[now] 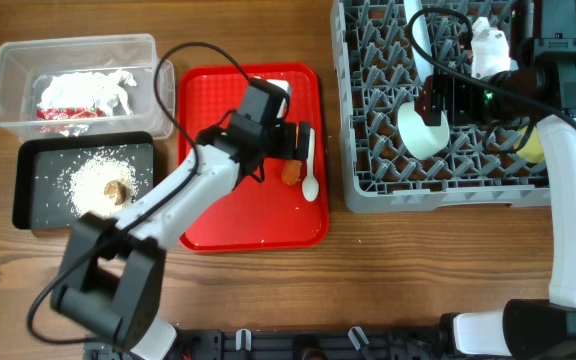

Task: Sort waste into correct bins and load items into the dishwasher rack
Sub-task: 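Lower the left gripper and grasp the orange carrot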

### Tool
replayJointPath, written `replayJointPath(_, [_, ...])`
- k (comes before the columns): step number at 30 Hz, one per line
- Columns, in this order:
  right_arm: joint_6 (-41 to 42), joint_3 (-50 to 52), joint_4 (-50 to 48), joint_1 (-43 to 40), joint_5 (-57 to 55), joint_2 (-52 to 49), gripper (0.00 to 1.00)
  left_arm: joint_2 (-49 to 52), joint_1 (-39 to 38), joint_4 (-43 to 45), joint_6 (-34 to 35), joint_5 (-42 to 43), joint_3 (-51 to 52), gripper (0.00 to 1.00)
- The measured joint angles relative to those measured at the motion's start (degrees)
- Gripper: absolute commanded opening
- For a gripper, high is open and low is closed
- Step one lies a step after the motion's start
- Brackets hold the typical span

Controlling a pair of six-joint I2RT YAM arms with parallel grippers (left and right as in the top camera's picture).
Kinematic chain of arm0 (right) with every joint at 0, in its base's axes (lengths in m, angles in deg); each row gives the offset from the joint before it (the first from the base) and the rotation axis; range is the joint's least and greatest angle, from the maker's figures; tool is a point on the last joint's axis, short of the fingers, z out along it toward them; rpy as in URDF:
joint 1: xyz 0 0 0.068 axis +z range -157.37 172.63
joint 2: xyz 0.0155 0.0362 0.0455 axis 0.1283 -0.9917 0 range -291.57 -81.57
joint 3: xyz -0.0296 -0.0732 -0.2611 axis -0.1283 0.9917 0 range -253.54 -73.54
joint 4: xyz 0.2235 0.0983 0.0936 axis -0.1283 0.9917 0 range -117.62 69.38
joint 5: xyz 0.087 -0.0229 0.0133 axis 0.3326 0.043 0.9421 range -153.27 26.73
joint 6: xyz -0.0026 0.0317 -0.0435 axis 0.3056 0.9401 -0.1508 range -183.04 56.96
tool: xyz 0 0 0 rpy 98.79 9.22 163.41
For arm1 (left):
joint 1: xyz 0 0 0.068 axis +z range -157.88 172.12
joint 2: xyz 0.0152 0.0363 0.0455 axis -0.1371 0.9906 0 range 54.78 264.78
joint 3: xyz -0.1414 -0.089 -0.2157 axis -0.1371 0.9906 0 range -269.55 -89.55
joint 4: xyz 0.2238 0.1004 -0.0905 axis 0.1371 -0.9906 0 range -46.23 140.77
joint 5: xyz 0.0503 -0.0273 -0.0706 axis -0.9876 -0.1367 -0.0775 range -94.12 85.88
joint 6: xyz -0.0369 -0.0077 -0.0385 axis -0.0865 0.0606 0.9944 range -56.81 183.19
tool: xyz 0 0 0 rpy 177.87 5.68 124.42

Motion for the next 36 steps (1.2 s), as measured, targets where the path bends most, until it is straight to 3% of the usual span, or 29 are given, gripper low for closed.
replayJointPath(18, [0.0, 0.0, -0.2, 0.0, 0.0, 0.0, 1.00, 8.5, -1.9, -0.9, 0.0, 0.0, 0.0, 0.99])
replayJointPath(21, [0.0, 0.0, -0.2, 0.0, 0.0, 0.0, 1.00, 9.2, -2.1, -1.1, 0.0, 0.0, 0.0, 0.88])
replayJointPath(26, [0.0, 0.0, -0.2, 0.0, 0.0, 0.0, 1.00, 9.4, -2.6, -1.8, 0.1, 0.0, 0.0, 0.55])
replayJointPath(28, [0.0, 0.0, -0.2, 0.0, 0.0, 0.0, 1.00, 9.4, -2.7, -2.9, -0.5, 0.2, 0.0, 0.49])
replayJointPath(36, [0.0, 0.0, -0.2, 0.0, 0.0, 0.0, 1.00, 9.4, -2.7, -7.1, -0.4, 0.2, -0.1, 0.48])
